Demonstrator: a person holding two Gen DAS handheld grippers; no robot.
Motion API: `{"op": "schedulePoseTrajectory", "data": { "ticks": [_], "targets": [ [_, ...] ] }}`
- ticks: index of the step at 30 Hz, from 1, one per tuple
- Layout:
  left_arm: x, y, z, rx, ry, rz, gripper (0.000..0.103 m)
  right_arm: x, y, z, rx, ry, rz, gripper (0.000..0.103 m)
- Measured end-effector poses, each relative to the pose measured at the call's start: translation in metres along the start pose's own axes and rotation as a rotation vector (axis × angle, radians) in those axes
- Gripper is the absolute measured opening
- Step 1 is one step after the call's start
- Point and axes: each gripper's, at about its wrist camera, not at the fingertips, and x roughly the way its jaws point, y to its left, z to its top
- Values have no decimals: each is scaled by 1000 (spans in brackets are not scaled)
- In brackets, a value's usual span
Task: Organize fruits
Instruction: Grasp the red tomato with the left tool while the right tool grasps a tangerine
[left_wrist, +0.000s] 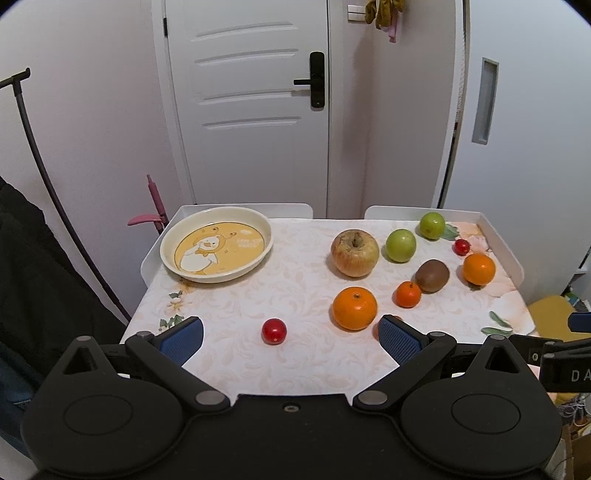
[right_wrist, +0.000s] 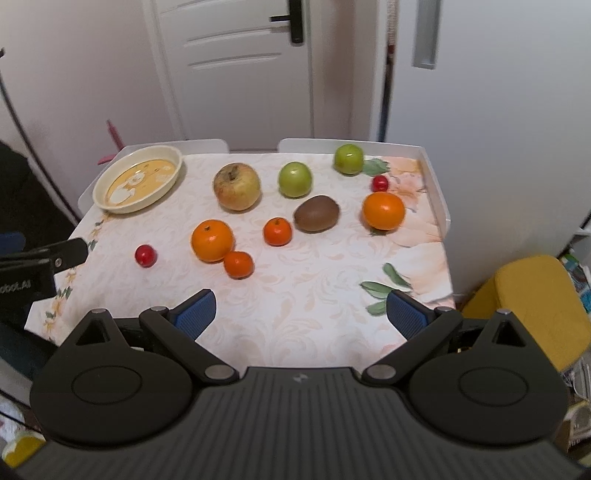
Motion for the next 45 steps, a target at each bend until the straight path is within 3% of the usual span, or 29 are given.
{"op": "schedulePoseTrajectory", "data": {
  "ticks": [11,13,20,26,39,41,45],
  "targets": [
    [67,15,-26,30,-11,27,100,75,13,-23,-68,-7,86,103],
    [82,17,-33,33,-5,21,93,90,18,-28,-75,-4,94,103],
    [127,22,-48,57,8,0,85,130,31,-34,-74,-24,85,103],
    [156,26,-51,74,18,-22,70,152,39,-32,-51,-40,73,91],
    [175,29,-54,84,20,-66,45,170,54,-23,-67,-70,48,77],
    [175,29,-54,84,20,-73,38,172,55,-22,-71,-71,50,75],
    [175,26,-54,94,15,-71,35,174,57,-19,-76,-75,52,69]
  ]
}}
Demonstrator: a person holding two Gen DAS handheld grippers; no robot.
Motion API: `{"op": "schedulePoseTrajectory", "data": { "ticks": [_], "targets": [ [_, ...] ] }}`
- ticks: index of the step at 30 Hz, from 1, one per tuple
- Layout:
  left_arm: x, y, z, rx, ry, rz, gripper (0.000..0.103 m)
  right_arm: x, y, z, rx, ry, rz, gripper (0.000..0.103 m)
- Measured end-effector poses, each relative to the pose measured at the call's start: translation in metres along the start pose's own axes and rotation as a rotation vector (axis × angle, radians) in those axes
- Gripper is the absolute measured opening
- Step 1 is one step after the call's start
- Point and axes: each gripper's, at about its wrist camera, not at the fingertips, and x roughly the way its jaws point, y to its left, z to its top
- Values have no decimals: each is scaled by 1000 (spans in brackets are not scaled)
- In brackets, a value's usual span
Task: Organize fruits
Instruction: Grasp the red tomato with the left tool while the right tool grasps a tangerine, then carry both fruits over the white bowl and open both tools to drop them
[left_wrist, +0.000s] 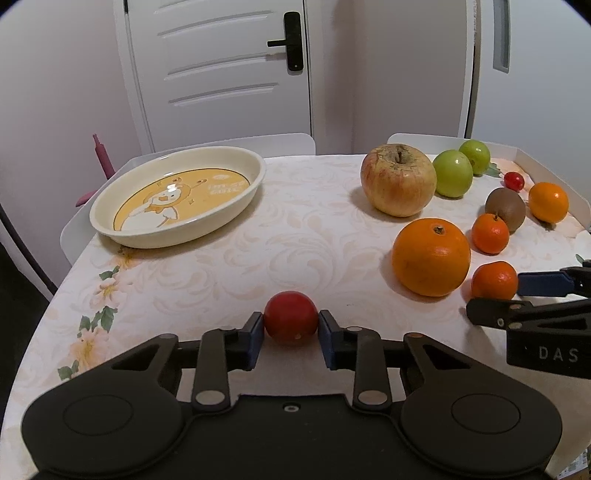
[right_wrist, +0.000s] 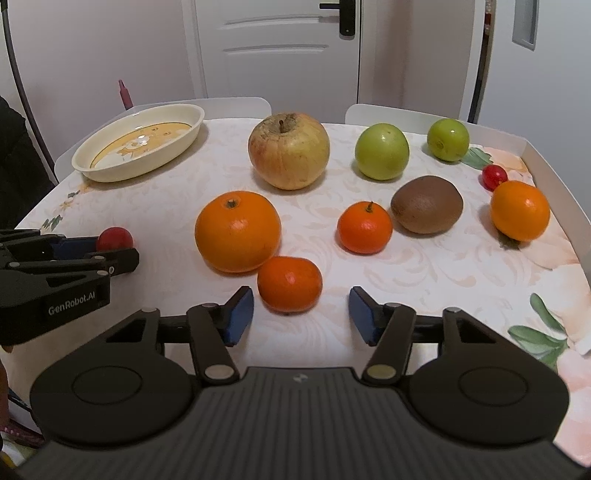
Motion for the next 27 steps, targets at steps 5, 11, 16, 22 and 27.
{"op": "schedulePoseTrajectory", "data": {
  "ticks": [5,11,16,22,27],
  "targets": [
    [0,1,1,-5,1,-1,34,1,0,4,-8,-7,22,51],
    [-6,5,5,-23,-4,8,34,-6,-2,10,-22,-9,10,51],
    [-16,8,14,-35,-18,18,34,-17,-4,24,-24,-24,8,51],
    [-31,18,36,-56,-34,34,34,-29,-2,52,-42,-44,17,51],
    [-46,35,60,-84,-47,67,34,-35,6,81,-58,-52,40,51]
  ]
}}
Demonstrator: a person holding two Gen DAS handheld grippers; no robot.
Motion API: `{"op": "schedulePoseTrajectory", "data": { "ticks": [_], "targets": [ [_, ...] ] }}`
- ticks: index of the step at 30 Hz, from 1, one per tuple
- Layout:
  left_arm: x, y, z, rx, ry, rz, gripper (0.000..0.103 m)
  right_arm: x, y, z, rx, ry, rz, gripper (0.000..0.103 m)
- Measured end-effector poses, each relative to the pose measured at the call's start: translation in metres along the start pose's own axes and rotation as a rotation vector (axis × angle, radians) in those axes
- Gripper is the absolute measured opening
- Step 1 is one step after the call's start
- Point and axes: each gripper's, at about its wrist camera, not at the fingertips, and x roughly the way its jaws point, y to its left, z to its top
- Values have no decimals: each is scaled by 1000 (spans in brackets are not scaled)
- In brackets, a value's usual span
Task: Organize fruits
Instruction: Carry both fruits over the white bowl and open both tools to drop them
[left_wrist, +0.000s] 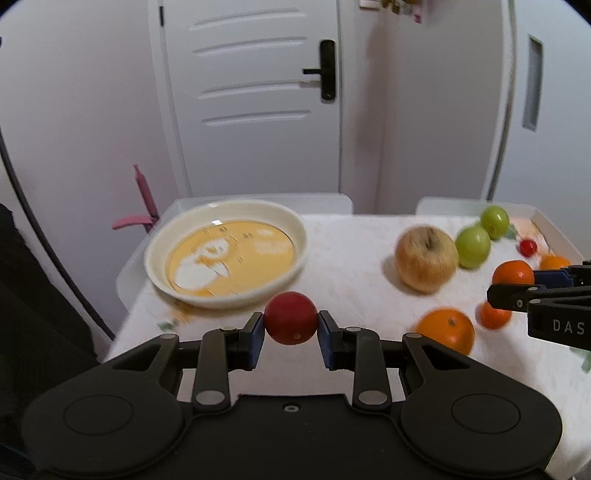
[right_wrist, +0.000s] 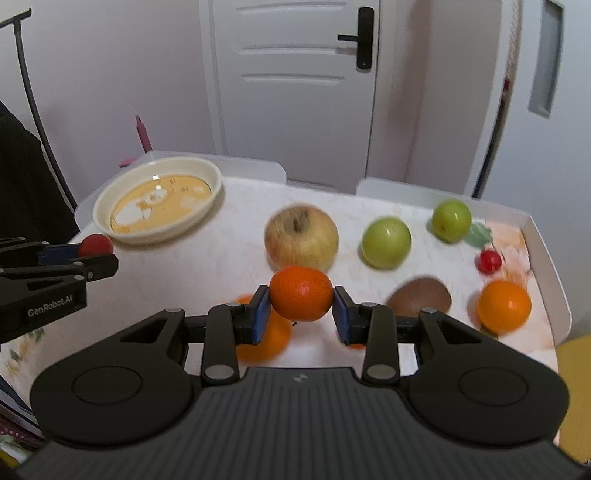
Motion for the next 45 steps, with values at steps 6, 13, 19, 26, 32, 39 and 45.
{"op": "schedulePoseTrajectory", "data": {
  "ticks": [6,13,19,26,32,39,45],
  "targets": [
    [-5,25,34,-26,-16,47,34,5,15,43,-14,-13,45,51],
    [11,57,66,-27,-25,78,34,31,37,83,-15,-10,83,51],
    [42,80,89,-11,-12,79,34,64,53,112,-14,1,93,51],
    [90,99,110,30,18,53,34,113,68,141,-9,27,97,51],
    [135,107,117,66,57,21,34,159,76,156,-8,62,98,51],
    [182,107,111,106,127,-23,34,196,82,161,-5,99,110,51],
    [204,102,108,137,158,-53,35,208,81,162,11,118,117,51]
  ]
}}
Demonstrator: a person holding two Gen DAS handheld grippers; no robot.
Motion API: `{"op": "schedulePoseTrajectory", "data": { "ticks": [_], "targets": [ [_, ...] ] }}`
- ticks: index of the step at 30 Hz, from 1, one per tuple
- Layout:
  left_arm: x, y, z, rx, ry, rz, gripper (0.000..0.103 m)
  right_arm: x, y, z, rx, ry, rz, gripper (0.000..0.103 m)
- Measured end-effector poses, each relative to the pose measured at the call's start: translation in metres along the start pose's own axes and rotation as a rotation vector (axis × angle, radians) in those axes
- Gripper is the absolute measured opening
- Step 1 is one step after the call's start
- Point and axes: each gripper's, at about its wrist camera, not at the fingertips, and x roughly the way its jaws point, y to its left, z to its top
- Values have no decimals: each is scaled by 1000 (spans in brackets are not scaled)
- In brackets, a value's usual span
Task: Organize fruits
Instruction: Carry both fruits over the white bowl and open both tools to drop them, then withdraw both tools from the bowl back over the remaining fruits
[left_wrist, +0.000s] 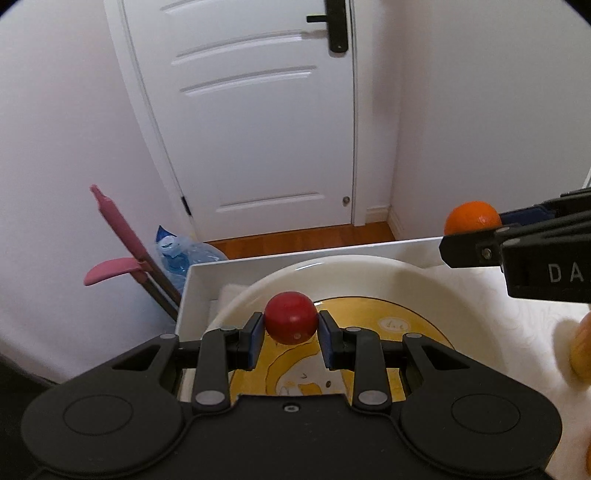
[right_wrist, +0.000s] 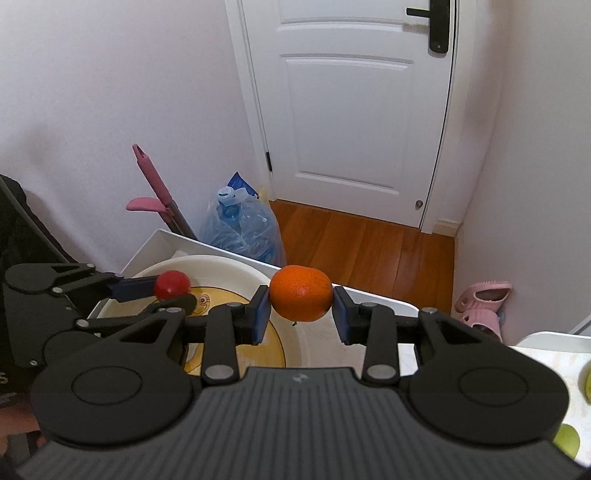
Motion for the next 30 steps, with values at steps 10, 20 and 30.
{"op": "schedulePoseTrajectory", "data": {
  "ticks": [10,20,30],
  "targets": [
    [-33,9,-7,-23,-53,19,92,-4,-3,3,-16,5,46,51],
    [-49,24,-14,-60,-49,48,94,18,20,-1,-91,47,105,51],
    [-53,32,-24,-73,-36,65,94,30,33,-5,-121,43,144,65]
  ]
}}
